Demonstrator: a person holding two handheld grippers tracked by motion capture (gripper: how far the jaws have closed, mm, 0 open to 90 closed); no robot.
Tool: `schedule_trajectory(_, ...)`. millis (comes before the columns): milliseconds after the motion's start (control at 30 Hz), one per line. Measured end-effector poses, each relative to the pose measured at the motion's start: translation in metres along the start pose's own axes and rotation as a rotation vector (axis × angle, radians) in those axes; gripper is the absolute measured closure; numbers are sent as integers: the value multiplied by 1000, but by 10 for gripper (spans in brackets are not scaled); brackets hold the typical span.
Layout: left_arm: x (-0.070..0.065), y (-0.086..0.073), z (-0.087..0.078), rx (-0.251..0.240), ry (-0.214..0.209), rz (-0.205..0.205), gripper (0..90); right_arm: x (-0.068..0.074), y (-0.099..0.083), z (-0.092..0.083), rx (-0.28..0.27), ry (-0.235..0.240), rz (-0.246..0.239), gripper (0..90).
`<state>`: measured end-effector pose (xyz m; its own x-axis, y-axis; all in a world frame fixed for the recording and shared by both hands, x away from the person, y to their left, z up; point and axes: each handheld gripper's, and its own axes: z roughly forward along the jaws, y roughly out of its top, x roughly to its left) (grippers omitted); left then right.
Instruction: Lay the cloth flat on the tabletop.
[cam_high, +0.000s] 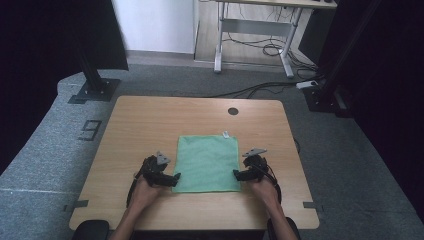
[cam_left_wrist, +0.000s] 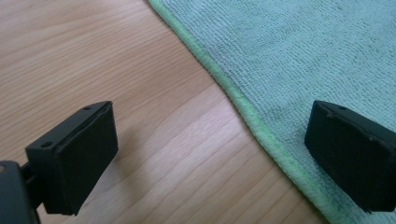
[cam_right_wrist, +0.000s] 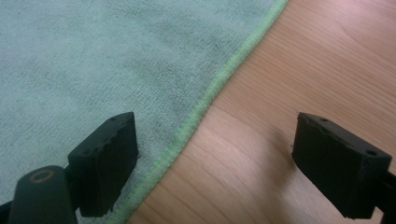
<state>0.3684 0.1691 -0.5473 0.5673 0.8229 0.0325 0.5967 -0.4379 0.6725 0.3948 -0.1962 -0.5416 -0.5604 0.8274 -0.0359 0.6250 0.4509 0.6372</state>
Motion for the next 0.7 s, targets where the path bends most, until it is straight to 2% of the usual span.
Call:
schedule_trajectory(233, 13, -7, -5, 4, 4, -22, 27, 8, 9, 8, 1, 24, -13, 141)
schedule_trajectory(367, 15, -8, -5, 0, -6, -31, 27, 10, 11, 9, -1, 27, -16, 142)
schedule_trajectory(533, 14, -7, -5, 0, -2, -17, 27, 10, 10, 9, -7, 37, -8, 163)
schedule_trajectory(633, 13, -5, -8, -6, 3, -6, 36, 12, 11, 6, -14, 34, -25, 177)
schedule_trajectory(700, 12, -3, -12, -20, -13, -5, 38, 12, 11, 3, -27, 51, -22, 173)
